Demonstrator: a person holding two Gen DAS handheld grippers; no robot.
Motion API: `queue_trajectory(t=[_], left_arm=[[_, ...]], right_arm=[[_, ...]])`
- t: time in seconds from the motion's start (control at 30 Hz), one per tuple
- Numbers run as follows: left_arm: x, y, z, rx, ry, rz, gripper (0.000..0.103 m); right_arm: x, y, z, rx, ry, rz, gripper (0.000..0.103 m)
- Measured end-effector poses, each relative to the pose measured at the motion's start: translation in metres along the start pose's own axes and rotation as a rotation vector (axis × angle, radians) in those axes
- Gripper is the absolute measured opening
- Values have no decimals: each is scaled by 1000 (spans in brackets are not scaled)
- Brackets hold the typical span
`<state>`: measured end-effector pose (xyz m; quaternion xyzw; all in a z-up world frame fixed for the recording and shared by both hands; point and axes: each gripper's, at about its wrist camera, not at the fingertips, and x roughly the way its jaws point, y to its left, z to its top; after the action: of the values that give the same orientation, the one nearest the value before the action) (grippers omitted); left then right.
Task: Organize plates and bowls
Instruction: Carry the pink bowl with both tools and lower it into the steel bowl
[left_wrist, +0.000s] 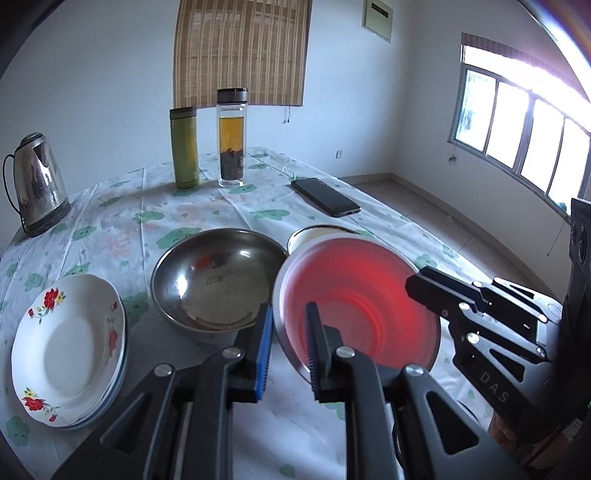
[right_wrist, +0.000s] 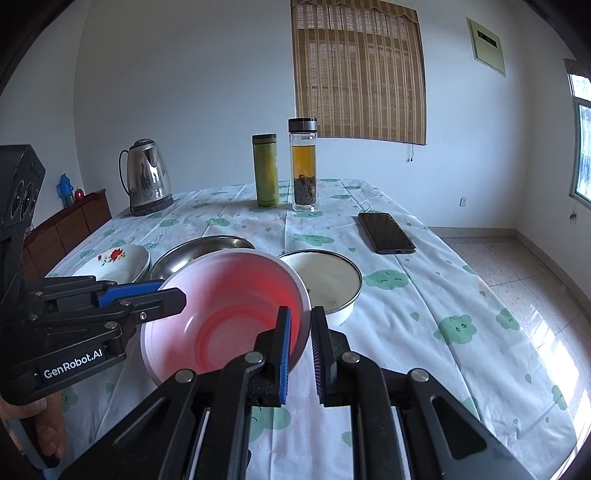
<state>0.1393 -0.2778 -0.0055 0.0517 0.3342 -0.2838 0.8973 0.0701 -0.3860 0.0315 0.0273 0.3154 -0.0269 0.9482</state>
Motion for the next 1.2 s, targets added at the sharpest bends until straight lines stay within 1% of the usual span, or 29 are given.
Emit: queue_trajectory(t=[0.43,0.63,0.83,1.03,1.2], left_arm=[[-1,9,22,-9,-35,38,15],[0,22,32,-47,-57,43,15],[0,36,43,-70,-81,83,15],[4,48,45,-83,-94,110,15],[8,57,43,-101,-83,108,15]], right_arm=[[2,8,27,-35,-52,-5,12],[9,10,41,-39,-68,2,12],[22,20,57,-47,-81,23,12],[33,28,63,-54,-80,41,12],[45,32,63,-56,-54,50,12]])
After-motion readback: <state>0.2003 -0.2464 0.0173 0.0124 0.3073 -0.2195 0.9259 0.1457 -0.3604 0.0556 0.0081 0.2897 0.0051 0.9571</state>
